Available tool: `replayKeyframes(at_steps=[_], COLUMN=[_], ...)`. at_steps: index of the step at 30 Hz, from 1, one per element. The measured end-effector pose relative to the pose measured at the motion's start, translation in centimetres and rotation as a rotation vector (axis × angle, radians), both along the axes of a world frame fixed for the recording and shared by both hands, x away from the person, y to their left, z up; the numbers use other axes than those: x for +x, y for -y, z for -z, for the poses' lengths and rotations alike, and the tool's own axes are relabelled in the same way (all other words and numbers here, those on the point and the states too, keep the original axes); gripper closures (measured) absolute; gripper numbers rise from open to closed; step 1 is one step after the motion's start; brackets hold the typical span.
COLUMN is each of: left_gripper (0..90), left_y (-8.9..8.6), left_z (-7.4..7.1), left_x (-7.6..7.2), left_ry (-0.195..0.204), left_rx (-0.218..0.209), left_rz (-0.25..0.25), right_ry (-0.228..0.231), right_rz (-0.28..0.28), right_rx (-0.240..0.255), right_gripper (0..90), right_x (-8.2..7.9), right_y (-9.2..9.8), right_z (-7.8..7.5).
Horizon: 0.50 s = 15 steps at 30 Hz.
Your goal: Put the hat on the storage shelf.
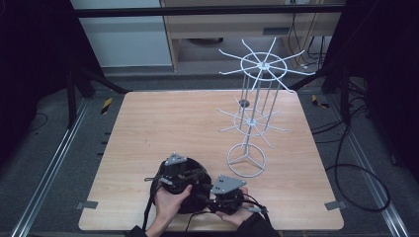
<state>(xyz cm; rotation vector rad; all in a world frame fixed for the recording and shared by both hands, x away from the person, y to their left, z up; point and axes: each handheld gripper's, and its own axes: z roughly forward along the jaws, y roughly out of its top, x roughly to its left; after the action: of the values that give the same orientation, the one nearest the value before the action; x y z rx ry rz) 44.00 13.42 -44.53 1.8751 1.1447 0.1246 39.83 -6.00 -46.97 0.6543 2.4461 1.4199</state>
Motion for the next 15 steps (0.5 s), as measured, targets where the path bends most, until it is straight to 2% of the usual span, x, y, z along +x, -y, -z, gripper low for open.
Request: replayKeyframes(at_steps=[3, 7, 11, 15], left_gripper=[81.6, 82.4, 82.8, 82.9], left_y=[-0.3, -0.9, -1.7, -2.4], left_z=[0.0, -0.4, -1.3, -2.9], left_x=[0.0, -0.2, -0.5, -1.1], left_ry=[0.006, 0.019, 0.042, 0.093], left_rx=[-0.010, -0.037, -0.063, -0.094], left_rz=[0.003, 0.005, 0.019, 0.029], right_ry=[-0.013, 0.000, -0.006, -0.031], right_rz=[0.005, 0.058, 0.130, 0.153], right_rx=[0.050, 0.090, 0.110, 0.112], right_gripper=[55.7, 54.4, 52.8, 49.4], right_x=[-0.2, -0.1, 0.4, 0.9], right_y=[1.1, 3.1, 4.7, 4.9], right_z=[-0.7, -1.4, -1.3, -0.8])
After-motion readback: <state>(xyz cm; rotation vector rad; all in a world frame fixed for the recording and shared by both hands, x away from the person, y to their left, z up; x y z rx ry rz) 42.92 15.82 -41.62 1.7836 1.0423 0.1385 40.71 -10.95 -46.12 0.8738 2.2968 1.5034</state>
